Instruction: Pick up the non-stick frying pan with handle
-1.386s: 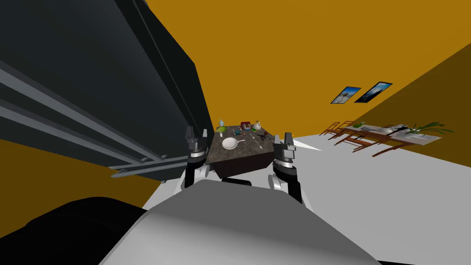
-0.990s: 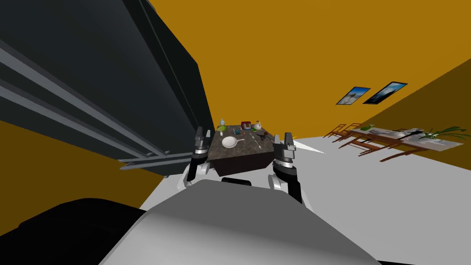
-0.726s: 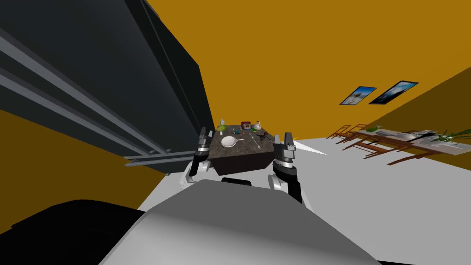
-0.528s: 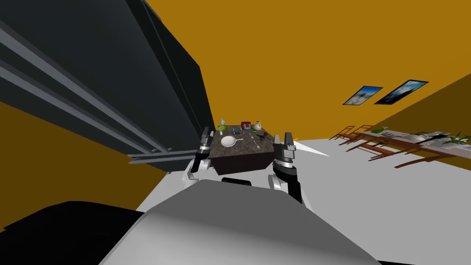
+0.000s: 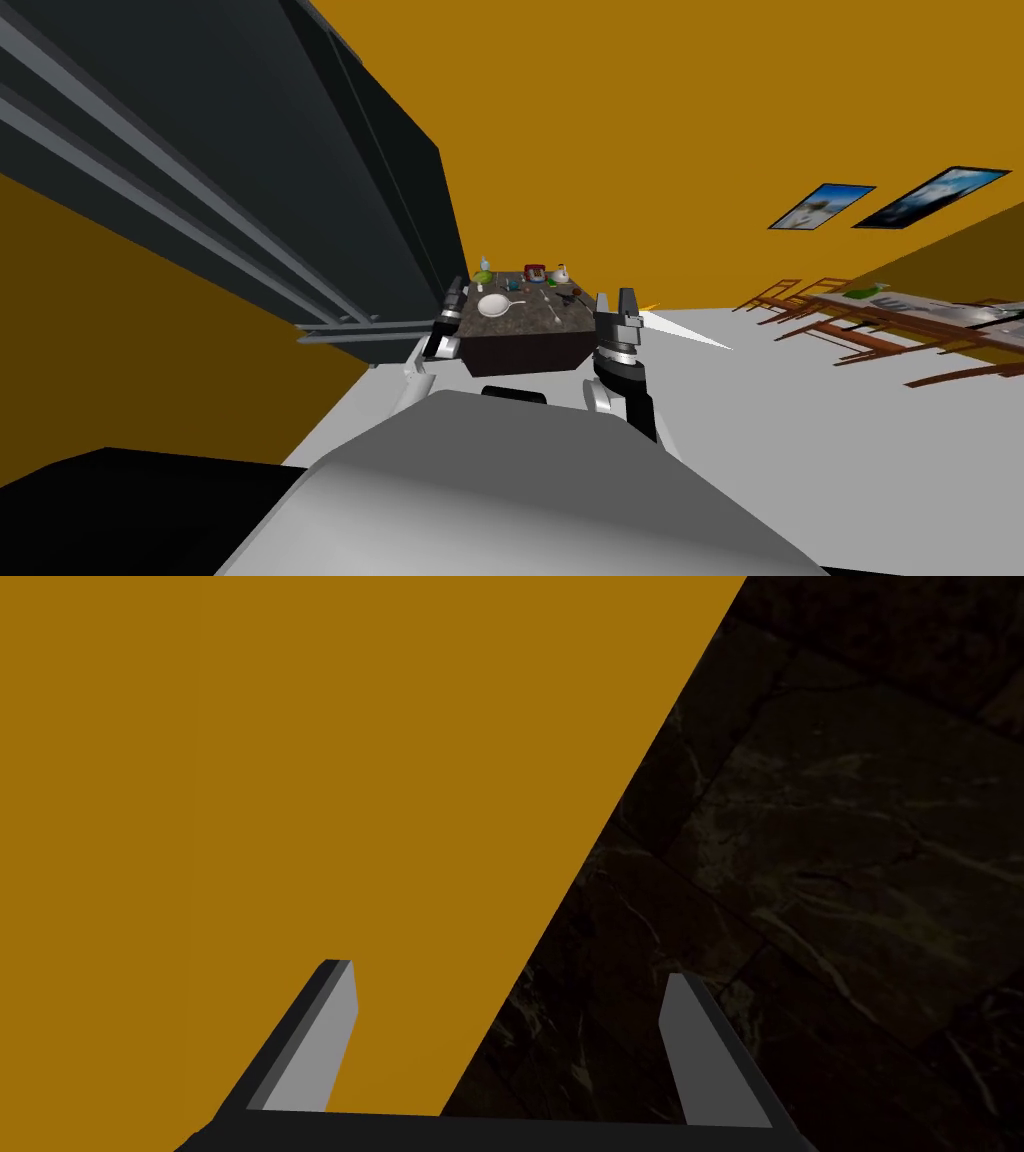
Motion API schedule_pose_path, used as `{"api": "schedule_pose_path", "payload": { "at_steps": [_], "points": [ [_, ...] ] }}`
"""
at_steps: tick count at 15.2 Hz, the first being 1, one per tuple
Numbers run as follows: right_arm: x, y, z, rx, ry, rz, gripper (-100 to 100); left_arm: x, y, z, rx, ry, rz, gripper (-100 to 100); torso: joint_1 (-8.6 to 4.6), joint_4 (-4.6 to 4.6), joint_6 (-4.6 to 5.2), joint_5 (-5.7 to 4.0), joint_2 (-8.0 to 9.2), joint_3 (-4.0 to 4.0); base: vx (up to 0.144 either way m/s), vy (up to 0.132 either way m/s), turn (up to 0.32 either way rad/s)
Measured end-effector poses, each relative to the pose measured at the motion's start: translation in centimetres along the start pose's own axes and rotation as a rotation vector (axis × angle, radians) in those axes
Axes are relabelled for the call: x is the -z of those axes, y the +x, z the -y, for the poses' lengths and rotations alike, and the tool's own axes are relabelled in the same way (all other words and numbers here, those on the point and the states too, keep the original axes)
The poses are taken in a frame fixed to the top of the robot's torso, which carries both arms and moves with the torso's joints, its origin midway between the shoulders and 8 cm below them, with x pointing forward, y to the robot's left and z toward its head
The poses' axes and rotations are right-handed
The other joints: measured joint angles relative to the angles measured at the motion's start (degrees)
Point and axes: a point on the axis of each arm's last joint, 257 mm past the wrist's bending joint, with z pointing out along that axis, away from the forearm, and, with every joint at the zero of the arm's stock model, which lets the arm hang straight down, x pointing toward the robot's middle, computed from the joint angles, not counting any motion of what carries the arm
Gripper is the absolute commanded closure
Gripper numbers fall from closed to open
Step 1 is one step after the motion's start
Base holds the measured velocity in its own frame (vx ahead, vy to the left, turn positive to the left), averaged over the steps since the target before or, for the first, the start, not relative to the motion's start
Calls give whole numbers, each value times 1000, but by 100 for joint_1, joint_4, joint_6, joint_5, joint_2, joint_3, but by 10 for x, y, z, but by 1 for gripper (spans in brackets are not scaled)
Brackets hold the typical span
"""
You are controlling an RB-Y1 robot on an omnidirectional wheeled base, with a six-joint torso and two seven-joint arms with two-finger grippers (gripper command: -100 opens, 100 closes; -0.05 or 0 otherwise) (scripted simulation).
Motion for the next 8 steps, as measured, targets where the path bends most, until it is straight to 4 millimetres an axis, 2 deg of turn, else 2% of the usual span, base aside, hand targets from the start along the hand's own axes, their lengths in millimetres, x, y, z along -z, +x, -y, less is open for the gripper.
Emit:
{"api": "schedule_pose_path", "payload": {
  "at_steps": [3, 8],
  "points": [
    [0, 0, 0, 0, 0, 0, 0, -7, -4, -20, -5, -56, 1, -100, 6, 0, -1, 2, -1, 0, -11, -87, 76],
    [0, 0, 0, 0, 0, 0, 0, -23, -16, -60, -14, -159, 9, -100, -4, 0, -1, -1, -1, -1, -14, -116, 91]
  ]
}}
